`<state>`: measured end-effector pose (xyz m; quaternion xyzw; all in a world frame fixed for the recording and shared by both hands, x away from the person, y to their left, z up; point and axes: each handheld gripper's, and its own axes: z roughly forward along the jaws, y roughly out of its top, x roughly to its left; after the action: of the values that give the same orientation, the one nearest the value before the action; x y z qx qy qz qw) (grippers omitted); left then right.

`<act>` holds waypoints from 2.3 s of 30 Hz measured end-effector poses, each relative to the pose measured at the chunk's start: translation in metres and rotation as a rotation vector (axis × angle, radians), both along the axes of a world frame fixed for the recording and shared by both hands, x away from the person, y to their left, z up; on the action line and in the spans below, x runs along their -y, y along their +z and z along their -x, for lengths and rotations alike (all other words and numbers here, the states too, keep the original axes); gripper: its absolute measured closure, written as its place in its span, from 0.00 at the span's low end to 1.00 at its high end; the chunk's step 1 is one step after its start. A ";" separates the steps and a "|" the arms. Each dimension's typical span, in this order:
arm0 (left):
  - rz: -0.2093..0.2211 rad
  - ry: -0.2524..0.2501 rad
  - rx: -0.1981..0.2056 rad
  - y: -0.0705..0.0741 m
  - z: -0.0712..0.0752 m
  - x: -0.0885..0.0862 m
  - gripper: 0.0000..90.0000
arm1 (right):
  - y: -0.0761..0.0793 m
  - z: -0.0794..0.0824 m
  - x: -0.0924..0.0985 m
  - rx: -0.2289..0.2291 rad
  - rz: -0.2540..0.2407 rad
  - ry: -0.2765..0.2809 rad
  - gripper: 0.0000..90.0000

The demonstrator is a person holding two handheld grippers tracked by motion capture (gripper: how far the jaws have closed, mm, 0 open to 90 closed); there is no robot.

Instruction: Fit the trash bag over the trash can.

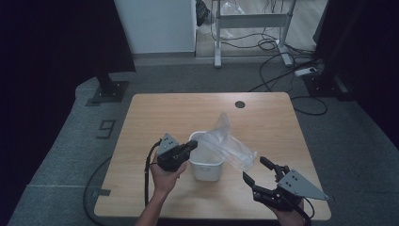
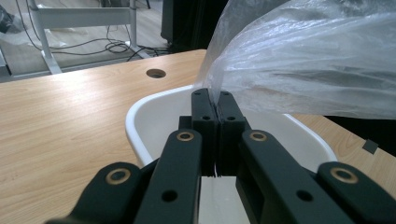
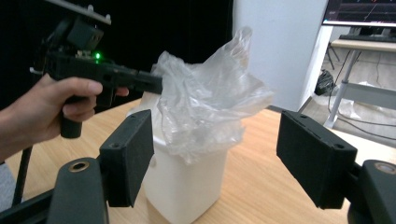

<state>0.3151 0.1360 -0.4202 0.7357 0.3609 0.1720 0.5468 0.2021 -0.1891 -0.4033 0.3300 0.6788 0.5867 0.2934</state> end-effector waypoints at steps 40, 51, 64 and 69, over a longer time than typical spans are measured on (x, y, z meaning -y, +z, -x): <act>0.015 -0.082 0.055 0.007 0.027 -0.002 0.45 | 0.013 -0.035 -0.036 0.018 0.055 -0.005 0.98; -0.007 -0.036 0.105 0.013 0.026 0.002 0.61 | 0.010 -0.039 -0.040 0.008 0.081 0.008 0.98; -0.023 -0.116 0.049 0.000 0.019 -0.003 1.00 | 0.003 -0.046 -0.036 -0.021 0.078 0.016 0.96; -0.030 -0.109 0.036 -0.002 0.020 -0.010 1.00 | -0.001 -0.052 -0.033 -0.039 0.084 0.003 0.94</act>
<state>0.2953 0.1456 -0.4223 0.7591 0.3079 0.1603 0.5507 0.2544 -0.1556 -0.4048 0.3277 0.7088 0.5518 0.2928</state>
